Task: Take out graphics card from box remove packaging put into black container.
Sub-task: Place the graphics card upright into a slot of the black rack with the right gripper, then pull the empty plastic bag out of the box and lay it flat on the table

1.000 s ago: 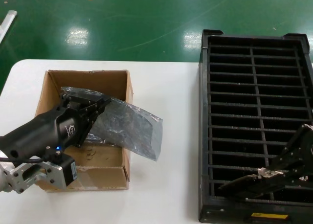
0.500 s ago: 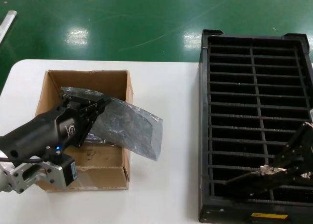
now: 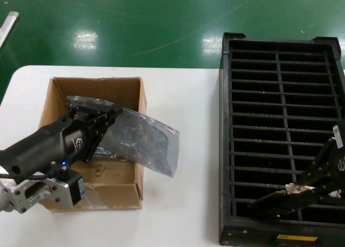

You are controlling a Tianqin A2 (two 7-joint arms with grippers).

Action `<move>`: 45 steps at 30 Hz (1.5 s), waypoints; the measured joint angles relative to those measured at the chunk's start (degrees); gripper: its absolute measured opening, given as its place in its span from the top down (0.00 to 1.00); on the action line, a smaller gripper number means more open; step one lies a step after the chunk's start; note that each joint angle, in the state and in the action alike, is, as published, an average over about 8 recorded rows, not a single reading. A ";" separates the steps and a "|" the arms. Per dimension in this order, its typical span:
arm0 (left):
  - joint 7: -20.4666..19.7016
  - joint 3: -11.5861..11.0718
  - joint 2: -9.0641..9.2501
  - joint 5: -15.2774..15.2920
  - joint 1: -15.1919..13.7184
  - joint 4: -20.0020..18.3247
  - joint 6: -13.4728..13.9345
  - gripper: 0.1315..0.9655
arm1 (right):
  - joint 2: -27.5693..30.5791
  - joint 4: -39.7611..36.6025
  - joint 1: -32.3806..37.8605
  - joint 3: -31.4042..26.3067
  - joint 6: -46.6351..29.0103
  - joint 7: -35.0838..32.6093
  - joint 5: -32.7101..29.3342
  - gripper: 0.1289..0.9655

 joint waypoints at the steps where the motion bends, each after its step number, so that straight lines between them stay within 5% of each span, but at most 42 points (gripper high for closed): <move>1: 0.00 0.00 0.00 0.00 0.00 0.00 0.00 0.99 | -0.20 -0.08 -0.04 -0.02 0.00 -0.11 -0.21 0.93; 21: 0.00 0.00 0.00 0.00 0.00 0.00 0.00 0.99 | -4.48 -1.42 -1.44 -0.65 0.25 -2.20 -2.56 0.89; 33: 0.00 0.00 0.00 0.00 0.00 0.00 0.00 0.99 | -3.88 -1.64 -3.52 2.48 2.82 -2.52 -1.26 0.70; 45: 0.00 0.00 0.00 0.00 0.00 0.00 0.00 0.99 | -3.42 -8.62 -16.19 16.52 23.75 -9.06 5.91 0.38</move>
